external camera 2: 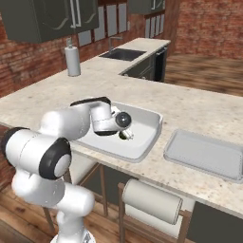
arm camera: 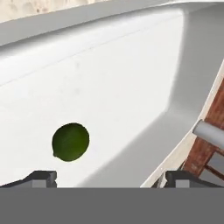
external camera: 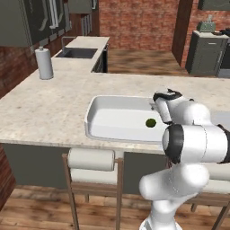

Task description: Place the cold items (mushroom and lime) from the fridge in one tupperware on the dining counter. Place the warm items (kebab skewer and hot dog) in the stove area in another tupperware.

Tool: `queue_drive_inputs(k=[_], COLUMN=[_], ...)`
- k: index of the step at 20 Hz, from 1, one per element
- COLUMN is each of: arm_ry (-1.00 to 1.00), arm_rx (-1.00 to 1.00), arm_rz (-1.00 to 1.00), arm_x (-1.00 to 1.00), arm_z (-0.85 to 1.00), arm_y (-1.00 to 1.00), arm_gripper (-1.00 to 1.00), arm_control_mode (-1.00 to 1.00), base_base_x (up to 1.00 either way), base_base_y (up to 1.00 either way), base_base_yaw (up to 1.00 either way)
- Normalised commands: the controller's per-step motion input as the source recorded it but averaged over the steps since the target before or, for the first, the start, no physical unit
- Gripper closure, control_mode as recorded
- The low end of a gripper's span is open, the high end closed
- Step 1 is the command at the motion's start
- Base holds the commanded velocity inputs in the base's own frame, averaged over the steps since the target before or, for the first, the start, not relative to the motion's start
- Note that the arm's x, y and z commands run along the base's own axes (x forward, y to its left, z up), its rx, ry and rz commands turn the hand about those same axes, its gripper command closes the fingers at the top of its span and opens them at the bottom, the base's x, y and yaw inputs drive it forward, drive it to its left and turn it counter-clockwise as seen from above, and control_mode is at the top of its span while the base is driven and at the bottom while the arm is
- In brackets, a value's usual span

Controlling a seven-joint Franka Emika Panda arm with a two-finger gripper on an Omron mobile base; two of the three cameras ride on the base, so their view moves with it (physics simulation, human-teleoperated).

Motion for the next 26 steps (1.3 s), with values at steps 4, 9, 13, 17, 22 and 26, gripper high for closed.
queue_drive_inputs(k=[4,9,13,17,22,26], arm_ry=[0.01,-0.01,0.03,0.19,0.12,-0.01], arm_rx=[-0.15,-0.39,-0.68,-0.57,-0.11,0.1], arm_rz=[0.07,0.22,0.27,0.23,0.14,0.13], arm_x=[-1.0,-1.0,-1.0,-1.0,-1.0,-1.0], arm_z=[1.0,1.0,1.0,0.45,-0.44,-0.44], arm_y=[0.0,0.02,0.24,0.51,0.56,0.15], arm_gripper=[-1.0,-1.0,-1.0,-1.0,-1.0,-1.0], arm_control_mode=[-1.0,-1.0,-1.0,-1.0,-1.0,-1.0], base_base_x=[0.0,0.0,0.0,0.0,0.0,0.0], base_base_y=[0.0,0.0,0.0,0.0,0.0,0.0], base_base_yaw=[0.0,0.0,0.0,0.0,0.0,0.0])
